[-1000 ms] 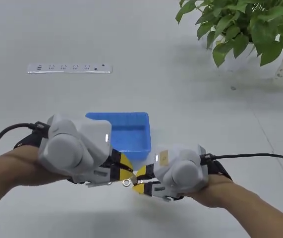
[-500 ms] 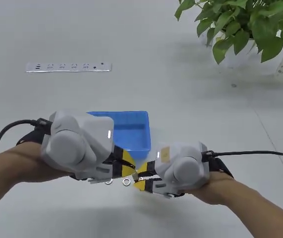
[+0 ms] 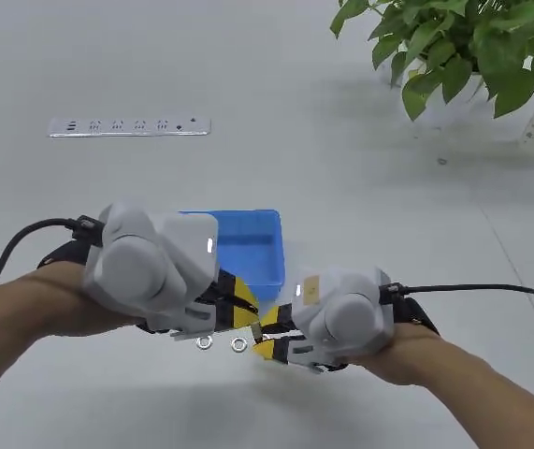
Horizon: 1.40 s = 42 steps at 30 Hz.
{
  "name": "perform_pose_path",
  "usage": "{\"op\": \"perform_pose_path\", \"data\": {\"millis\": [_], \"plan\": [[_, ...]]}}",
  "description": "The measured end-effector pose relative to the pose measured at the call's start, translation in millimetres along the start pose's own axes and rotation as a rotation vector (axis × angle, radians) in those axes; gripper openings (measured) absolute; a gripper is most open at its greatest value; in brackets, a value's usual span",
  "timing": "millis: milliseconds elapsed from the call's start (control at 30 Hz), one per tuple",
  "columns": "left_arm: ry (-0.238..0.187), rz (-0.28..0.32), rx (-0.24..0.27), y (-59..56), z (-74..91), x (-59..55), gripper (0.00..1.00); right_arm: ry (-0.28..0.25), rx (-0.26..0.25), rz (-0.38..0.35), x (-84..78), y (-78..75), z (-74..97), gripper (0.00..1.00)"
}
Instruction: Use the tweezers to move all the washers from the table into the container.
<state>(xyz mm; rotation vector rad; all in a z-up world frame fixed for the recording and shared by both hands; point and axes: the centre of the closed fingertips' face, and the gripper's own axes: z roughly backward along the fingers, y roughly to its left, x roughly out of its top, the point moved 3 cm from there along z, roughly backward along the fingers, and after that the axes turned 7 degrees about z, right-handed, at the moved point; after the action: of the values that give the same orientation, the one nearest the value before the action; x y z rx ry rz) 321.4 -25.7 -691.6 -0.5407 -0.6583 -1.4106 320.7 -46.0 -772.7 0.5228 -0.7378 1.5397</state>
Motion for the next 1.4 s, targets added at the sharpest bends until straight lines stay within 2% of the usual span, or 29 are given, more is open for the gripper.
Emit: {"op": "perform_pose_path", "data": {"millis": [433, 767, 1033, 1400], "plan": [[-0.006, 0.003, -0.020, -2.1, -3.4, 4.0, 0.06, -0.013, 0.000, -0.063, -1.6, 1.4, 1.8, 0.10], [0.004, -0.001, -0.017, -3.5, -2.4, 4.1, 0.06, -0.009, -0.002, -0.061, -1.0, 2.0, 2.7, 0.10], [0.011, -0.018, -0.016, -4.4, -1.8, 8.5, 0.06, -0.010, -0.016, -0.059, 0.0, 0.8, 6.3, 0.10], [0.006, -0.033, -0.009, -4.1, 7.4, 15.4, 0.06, -0.008, -0.024, -0.047, 10.3, -1.7, 14.0, 0.10]]}}
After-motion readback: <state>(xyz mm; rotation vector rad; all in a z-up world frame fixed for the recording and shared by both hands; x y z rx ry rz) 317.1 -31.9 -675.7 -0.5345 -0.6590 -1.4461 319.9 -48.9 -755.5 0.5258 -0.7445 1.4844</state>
